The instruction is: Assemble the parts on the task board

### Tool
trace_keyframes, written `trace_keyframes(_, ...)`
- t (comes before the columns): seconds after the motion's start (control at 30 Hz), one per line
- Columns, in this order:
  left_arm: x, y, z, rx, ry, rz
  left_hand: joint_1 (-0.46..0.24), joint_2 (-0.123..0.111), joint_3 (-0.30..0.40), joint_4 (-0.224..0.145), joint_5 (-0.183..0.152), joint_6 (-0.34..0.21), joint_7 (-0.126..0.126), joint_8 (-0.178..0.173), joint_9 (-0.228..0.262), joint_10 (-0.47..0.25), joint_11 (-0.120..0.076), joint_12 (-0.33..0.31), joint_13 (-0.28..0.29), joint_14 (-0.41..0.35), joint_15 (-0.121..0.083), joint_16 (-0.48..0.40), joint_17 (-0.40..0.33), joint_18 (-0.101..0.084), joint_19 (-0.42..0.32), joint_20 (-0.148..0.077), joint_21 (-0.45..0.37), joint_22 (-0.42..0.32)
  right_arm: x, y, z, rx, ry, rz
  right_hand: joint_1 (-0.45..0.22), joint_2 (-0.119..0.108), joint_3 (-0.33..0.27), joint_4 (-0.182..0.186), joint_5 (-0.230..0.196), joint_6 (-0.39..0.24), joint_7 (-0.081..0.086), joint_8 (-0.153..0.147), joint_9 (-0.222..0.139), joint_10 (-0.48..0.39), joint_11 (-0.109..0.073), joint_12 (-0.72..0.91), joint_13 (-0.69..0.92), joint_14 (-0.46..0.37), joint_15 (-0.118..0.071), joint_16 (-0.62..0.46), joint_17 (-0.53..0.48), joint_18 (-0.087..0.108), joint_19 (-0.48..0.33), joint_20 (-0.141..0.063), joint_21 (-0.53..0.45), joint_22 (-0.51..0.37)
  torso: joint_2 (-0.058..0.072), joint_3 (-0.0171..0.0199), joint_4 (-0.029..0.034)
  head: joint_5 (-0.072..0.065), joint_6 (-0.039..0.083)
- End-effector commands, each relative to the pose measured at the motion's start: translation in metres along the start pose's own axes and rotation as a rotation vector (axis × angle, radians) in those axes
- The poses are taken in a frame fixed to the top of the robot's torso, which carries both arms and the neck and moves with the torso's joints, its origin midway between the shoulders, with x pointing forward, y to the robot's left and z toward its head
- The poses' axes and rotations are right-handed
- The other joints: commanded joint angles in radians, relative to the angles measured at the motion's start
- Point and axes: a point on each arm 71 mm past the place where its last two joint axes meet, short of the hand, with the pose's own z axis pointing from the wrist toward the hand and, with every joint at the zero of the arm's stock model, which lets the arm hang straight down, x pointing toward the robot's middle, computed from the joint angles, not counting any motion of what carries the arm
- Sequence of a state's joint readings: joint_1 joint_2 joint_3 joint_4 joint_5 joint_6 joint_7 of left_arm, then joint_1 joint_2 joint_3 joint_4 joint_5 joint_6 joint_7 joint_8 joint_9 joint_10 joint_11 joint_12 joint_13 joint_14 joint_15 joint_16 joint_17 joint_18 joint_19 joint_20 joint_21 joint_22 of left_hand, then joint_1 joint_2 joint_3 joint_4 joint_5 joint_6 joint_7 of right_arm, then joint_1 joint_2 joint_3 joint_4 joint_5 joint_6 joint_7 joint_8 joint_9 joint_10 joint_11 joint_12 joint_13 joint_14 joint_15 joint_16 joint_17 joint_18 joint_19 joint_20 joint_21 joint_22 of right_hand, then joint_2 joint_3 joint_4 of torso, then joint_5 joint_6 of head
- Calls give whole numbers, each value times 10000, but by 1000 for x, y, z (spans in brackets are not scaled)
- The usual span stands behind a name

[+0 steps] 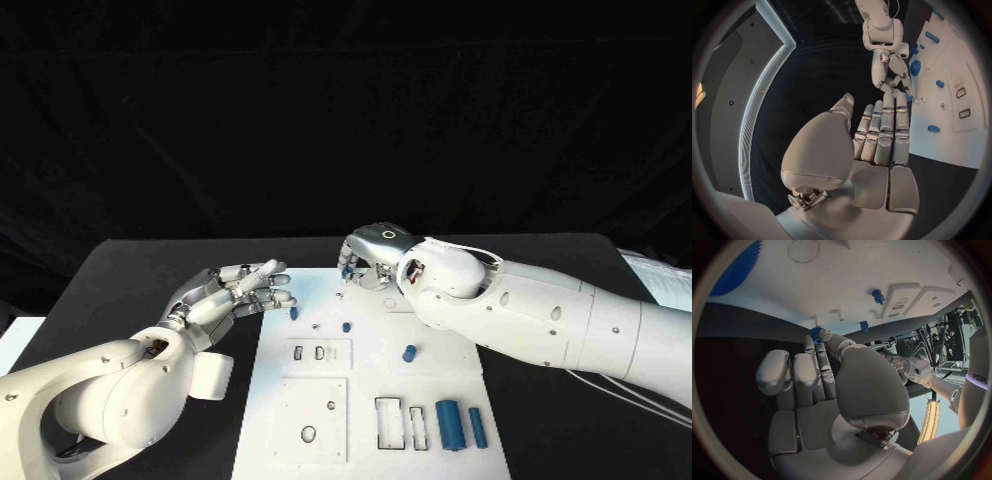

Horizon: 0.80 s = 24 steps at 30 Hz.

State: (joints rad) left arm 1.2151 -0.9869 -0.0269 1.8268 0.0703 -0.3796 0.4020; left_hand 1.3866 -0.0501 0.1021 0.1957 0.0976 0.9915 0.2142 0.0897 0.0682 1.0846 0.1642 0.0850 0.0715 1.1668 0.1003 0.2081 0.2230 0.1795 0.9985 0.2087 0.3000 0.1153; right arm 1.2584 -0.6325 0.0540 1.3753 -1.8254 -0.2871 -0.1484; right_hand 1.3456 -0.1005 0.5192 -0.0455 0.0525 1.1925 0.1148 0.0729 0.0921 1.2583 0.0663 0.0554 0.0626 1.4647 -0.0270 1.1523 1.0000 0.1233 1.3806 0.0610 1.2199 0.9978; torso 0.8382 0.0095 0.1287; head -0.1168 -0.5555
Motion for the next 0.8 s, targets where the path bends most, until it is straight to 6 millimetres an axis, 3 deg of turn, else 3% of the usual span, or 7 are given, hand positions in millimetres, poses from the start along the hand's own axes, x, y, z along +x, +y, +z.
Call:
trace_keyframes(0.03, 3, -2, 0, 75, 227, -102, -32, 33, -22, -55, -34, -27, 77, -44, -13, -66, -29, -35, -13, 29, 30, -11, 10, 30, 17, 33, -36, -11, 3, 1, 2, -91, 257, -216, 43, -46, 20, 28, 23, -27, 35, -38, 13, 115, -124, 69, 35, 329, -35, 74, 26, -193, 19, 68, 67, 17, 12, 3, 10, 9, -35)
trace_keyframes(0.37, 3, -3, 0, 93, 232, -93, -32, 33, -22, -55, -34, -27, 77, -44, -13, -66, -29, -35, -13, 29, 30, -11, 10, 30, 17, 33, -36, -11, 8, 1, 4, -58, 681, -279, -3, -80, 12, 60, 22, -31, 34, -47, 16, 109, -122, 71, 36, 325, -31, 99, 46, -191, 4, 74, 84, 30, 20, -5, 36, 6, -97)
trace_keyframes(0.8, 3, -4, 0, 103, 251, -93, -18, 34, -21, -75, -36, -28, 78, -55, -11, -70, -27, -46, -11, 23, 32, -14, 21, 30, 17, 35, -40, -15, 13, -2, 8, 166, 849, -334, -121, -191, 4, 154, 8, -150, 45, -96, 0, -33, -93, 51, 20, 281, -9, 60, -37, -168, -94, 100, 55, -51, 35, -11, 52, -9, -74)
